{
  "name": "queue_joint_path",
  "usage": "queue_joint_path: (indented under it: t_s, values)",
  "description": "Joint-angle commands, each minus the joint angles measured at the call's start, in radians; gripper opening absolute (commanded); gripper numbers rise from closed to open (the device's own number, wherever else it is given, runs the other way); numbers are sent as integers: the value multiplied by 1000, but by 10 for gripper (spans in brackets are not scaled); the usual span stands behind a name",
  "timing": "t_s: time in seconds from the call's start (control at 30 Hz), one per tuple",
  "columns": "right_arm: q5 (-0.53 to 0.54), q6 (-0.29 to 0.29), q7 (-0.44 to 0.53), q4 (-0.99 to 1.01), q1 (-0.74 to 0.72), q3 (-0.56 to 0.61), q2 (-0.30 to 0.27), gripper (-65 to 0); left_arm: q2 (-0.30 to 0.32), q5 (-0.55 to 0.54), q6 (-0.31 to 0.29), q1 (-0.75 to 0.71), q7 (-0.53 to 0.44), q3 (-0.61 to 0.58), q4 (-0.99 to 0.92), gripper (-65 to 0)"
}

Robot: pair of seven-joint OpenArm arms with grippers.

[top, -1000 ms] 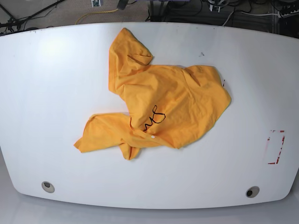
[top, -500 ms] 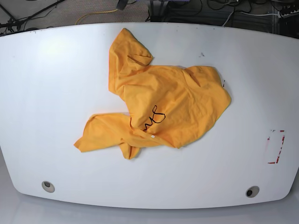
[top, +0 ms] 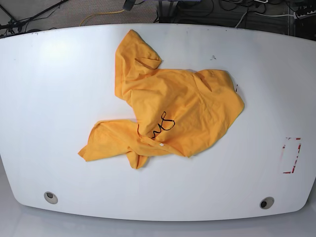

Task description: Fold the T-shirt properly

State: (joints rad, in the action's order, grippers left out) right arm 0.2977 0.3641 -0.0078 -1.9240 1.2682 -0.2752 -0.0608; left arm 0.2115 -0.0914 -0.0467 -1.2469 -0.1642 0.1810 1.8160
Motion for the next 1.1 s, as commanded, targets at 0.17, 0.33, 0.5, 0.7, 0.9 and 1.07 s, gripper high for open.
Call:
queue_joint_path:
  t_s: [0.17, 0.33, 0.5, 0.7, 0.9, 1.07]
  values:
    - [21, 6, 19, -93, -14, -5, -6, -484, -36, -5, 5, -46, -19, 33, 143, -421]
    - [13, 13, 19, -94, -104, -16, -9, -484, -94, -5, 5, -21, -19, 67, 155, -419]
    - [11, 14, 19, -91, -227, -17, -15, -484, -97, -3, 5, 60, -18, 74, 147, -357]
    - [10, 14, 15, -93, -381, -11, -43, -477, -152, 2, 9, 101, -18, 78, 147, -242]
    - [10, 16, -165, -98, -582, 24, -95, -477, -169, 3, 8, 160, -18, 114, 147, -242]
    - [10, 16, -295, -93, -741, 69, -149, -477, -169, 6, 9, 178, -18, 119, 146, -242]
